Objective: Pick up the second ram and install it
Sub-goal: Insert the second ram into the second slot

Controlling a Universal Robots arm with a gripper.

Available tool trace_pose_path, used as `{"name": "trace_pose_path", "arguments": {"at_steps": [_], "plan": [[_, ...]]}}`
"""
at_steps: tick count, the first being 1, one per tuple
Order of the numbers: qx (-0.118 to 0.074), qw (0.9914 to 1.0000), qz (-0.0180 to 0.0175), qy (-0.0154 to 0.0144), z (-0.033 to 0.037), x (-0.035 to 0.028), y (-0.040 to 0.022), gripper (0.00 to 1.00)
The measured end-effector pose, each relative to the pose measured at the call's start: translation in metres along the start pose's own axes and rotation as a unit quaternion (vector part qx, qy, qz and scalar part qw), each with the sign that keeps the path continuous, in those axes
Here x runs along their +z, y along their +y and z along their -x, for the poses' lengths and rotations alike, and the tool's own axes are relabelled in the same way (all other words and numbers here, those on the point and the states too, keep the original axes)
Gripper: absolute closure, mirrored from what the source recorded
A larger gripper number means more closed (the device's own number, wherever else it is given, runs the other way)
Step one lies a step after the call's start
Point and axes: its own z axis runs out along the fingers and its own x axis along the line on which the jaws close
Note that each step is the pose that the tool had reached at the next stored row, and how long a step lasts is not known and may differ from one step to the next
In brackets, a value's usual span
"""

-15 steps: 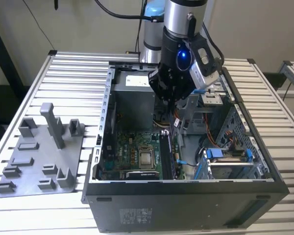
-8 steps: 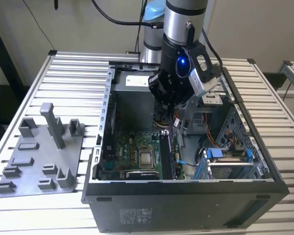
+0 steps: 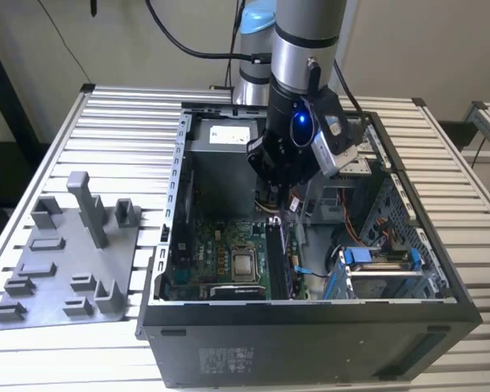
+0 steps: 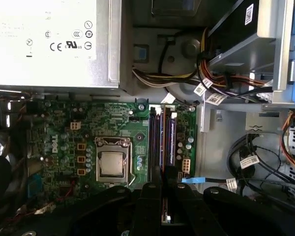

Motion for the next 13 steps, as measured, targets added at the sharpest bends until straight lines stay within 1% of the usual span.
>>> {"name": "trace_pose_path", "arguments": {"at_steps": [4,10,13], "plan": [[0.001,1.00000,-0.0012,0.0000,-0.0002,0.0065,-0.0004,0.86],[0.002,1.00000,-0.0017,0.0000,-0.0005,0.0170,-0.0007,0.86],[0.002,1.00000,-0.0019,0.0007,-0.0006,0.0175,-0.0007,0.86]]}}
